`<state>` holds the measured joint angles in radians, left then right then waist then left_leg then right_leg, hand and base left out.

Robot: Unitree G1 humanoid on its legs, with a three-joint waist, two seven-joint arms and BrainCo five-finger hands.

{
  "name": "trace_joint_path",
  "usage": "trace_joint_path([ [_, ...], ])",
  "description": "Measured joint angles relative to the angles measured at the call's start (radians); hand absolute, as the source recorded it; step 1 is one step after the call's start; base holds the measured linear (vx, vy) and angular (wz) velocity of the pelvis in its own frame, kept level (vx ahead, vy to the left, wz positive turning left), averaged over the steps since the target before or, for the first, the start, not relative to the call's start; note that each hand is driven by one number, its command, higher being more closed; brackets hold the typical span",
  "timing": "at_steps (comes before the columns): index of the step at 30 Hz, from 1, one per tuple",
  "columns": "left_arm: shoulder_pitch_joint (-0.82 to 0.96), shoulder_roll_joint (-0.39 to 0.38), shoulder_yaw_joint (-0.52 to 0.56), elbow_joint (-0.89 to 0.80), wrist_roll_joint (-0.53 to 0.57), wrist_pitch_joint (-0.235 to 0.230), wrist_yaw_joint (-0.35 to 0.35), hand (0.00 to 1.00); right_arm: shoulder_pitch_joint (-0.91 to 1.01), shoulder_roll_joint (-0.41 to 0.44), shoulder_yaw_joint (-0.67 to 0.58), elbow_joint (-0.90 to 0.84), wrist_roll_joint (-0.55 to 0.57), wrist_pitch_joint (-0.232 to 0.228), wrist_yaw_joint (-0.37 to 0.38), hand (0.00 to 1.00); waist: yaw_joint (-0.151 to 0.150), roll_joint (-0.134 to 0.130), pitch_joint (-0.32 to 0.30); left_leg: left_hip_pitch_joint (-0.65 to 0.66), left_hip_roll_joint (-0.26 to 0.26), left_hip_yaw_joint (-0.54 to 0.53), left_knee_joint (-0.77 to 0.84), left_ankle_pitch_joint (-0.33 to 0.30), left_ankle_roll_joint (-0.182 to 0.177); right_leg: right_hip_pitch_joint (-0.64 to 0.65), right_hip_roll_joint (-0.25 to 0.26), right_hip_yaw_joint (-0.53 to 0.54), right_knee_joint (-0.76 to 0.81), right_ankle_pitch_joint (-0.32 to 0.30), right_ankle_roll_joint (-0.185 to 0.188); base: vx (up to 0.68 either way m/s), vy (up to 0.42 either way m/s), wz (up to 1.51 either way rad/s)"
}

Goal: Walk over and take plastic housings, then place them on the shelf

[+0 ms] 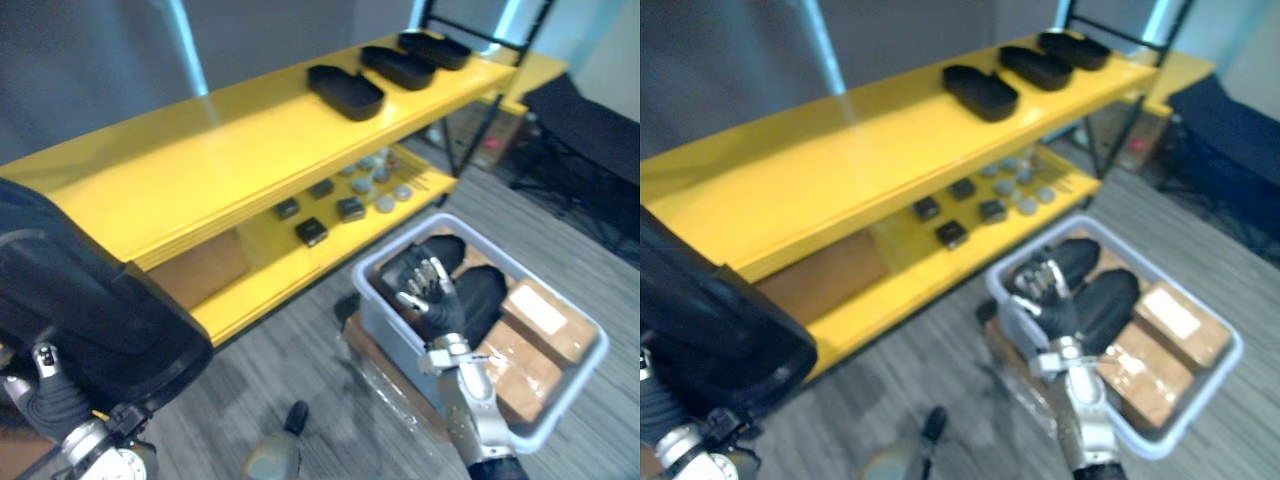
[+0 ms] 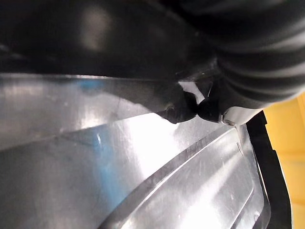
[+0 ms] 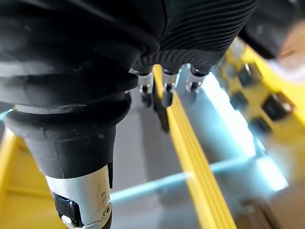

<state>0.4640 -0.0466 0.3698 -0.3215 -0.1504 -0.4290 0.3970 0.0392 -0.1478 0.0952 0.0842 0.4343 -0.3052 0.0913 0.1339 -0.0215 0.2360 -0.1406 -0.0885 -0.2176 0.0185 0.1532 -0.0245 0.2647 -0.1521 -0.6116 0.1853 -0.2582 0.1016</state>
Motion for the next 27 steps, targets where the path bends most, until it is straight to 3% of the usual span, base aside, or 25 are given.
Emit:
trace_joint_path([
  [3,0.023,-0.001,-0.001,0.013,-0.016,0.005,-0.023,1.0,-0.003,-0.003,0.004,0.001,-0.028,-0.001,-0.028,0.0,0.028,0.005,0.013,-0.005,-0.011,0.006,0.01,0.006,0.008,0.017,-0.003,-0.013,0.01,-0.012,-0.007,-0.04,-0.019,0.54],
  [8,0.042,0.0,-0.002,0.012,-0.04,0.005,-0.04,1.0,-0.028,-0.004,0.003,0.002,-0.051,-0.006,-0.047,0.0,0.029,0.007,0.037,-0.02,-0.02,0.01,0.052,-0.005,0.008,0.015,-0.005,0.052,0.035,-0.031,-0.028,-0.07,-0.008,0.15],
  [11,-0.001,0.04,-0.039,0.012,-0.039,-0.007,-0.092,1.0,-0.011,-0.007,-0.014,0.0,-0.066,-0.033,-0.088,0.0,0.009,0.013,0.051,-0.041,-0.036,0.017,0.063,-0.011,0.012,-0.03,0.003,0.133,0.082,-0.097,-0.031,-0.14,-0.016,0.29],
  [12,-0.032,0.088,-0.072,0.014,-0.039,-0.009,-0.124,1.0,0.007,-0.006,-0.042,-0.004,-0.066,-0.041,-0.095,0.0,-0.023,0.005,0.055,-0.055,-0.041,0.039,0.062,-0.022,0.032,-0.052,0.018,0.179,0.098,-0.119,-0.064,-0.12,-0.046,0.93],
  [13,-0.076,0.126,-0.09,0.013,-0.038,-0.021,-0.161,1.0,0.022,-0.01,-0.084,-0.01,-0.067,-0.049,-0.094,0.0,-0.053,-0.009,0.062,-0.108,-0.047,0.073,0.13,-0.048,0.068,-0.079,0.003,0.168,0.125,-0.126,-0.064,-0.1,-0.038,0.81],
  [14,-0.096,0.141,-0.095,0.01,-0.04,-0.033,-0.175,1.0,0.022,-0.013,-0.103,-0.014,-0.067,-0.052,-0.094,0.0,-0.049,0.003,0.064,-0.132,-0.041,0.088,0.166,-0.05,0.072,-0.097,0.002,0.167,0.146,-0.131,-0.062,-0.05,0.013,0.27],
  [15,-0.14,0.174,-0.105,0.007,-0.043,-0.058,-0.183,1.0,0.018,-0.015,-0.134,-0.029,-0.066,-0.079,-0.091,0.0,-0.041,0.019,0.086,-0.142,-0.036,0.096,0.163,-0.025,0.04,-0.129,0.002,0.185,0.188,-0.144,-0.055,-0.02,0.0,-0.16],
  [19,-0.254,0.201,-0.116,0.006,-0.042,-0.073,-0.172,1.0,-0.037,-0.028,-0.171,-0.04,-0.066,-0.131,-0.083,0.0,-0.072,0.019,0.134,-0.164,-0.034,0.127,0.092,0.02,0.051,-0.219,-0.016,0.28,0.219,-0.134,-0.04,0.02,0.043,-0.23],
  [23,-0.313,0.217,-0.125,0.006,-0.027,-0.073,-0.138,1.0,-0.056,-0.03,-0.174,-0.078,-0.066,-0.142,-0.062,0.0,-0.097,0.022,0.176,-0.164,-0.035,0.153,0.082,0.012,0.059,-0.243,-0.018,0.343,0.223,-0.129,-0.035,0.02,0.034,-0.2],
  [27,-0.315,0.236,-0.138,0.007,0.003,-0.07,-0.131,1.0,-0.054,-0.037,-0.184,-0.081,-0.063,-0.154,-0.044,0.0,-0.102,0.022,0.193,-0.163,-0.034,0.157,0.08,0.01,0.059,-0.248,-0.014,0.37,0.225,-0.125,-0.032,0.02,-0.016,-0.03],
])
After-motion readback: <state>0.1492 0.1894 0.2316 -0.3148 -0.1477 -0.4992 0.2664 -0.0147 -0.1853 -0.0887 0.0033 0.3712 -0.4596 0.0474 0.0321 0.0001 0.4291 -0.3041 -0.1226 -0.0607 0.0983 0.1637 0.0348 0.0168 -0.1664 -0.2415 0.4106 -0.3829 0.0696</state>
